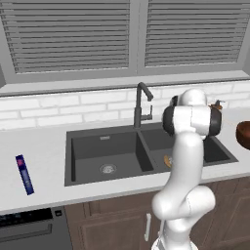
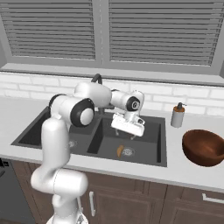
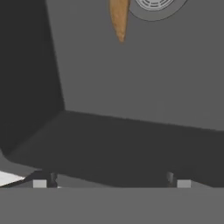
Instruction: Pick the sweet potato from the sink and place it in the bowl. Then pick the bowl and place it in the microwave. Then close the microwave door and press the start button.
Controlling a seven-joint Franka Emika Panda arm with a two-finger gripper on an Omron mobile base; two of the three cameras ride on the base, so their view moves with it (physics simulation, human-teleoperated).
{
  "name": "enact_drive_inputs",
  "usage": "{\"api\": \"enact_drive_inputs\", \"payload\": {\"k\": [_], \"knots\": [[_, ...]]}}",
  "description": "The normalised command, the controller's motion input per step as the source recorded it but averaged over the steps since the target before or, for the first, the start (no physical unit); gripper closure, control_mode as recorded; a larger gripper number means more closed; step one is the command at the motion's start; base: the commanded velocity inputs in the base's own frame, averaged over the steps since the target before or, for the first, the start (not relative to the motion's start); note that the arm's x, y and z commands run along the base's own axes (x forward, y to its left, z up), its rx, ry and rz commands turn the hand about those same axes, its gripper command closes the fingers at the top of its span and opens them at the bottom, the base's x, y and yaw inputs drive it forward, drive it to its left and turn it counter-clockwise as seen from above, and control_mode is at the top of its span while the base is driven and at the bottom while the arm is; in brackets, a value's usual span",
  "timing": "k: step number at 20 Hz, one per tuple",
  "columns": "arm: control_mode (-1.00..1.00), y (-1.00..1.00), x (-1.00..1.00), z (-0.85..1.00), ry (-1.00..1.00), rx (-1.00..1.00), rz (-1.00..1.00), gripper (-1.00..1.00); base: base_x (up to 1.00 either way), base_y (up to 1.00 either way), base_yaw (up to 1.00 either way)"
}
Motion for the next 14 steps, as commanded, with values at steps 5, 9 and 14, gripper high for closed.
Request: {"api": "enact_drive_inputs", "payload": {"k": [5,9,14], "knots": [[-1.00,0.19,0.05,-0.41,-0.11,0.00,0.00,-1.00,0.00,0.00,0.00],[-1.00,0.49,0.00,-0.29,-0.17,-0.02,-0.03,-1.00,0.00,0.00,0.00],[-1.00,0.60,0.00,-0.32,-0.21,-0.08,-0.11,-1.00,0.00,0.00,0.00]]}}
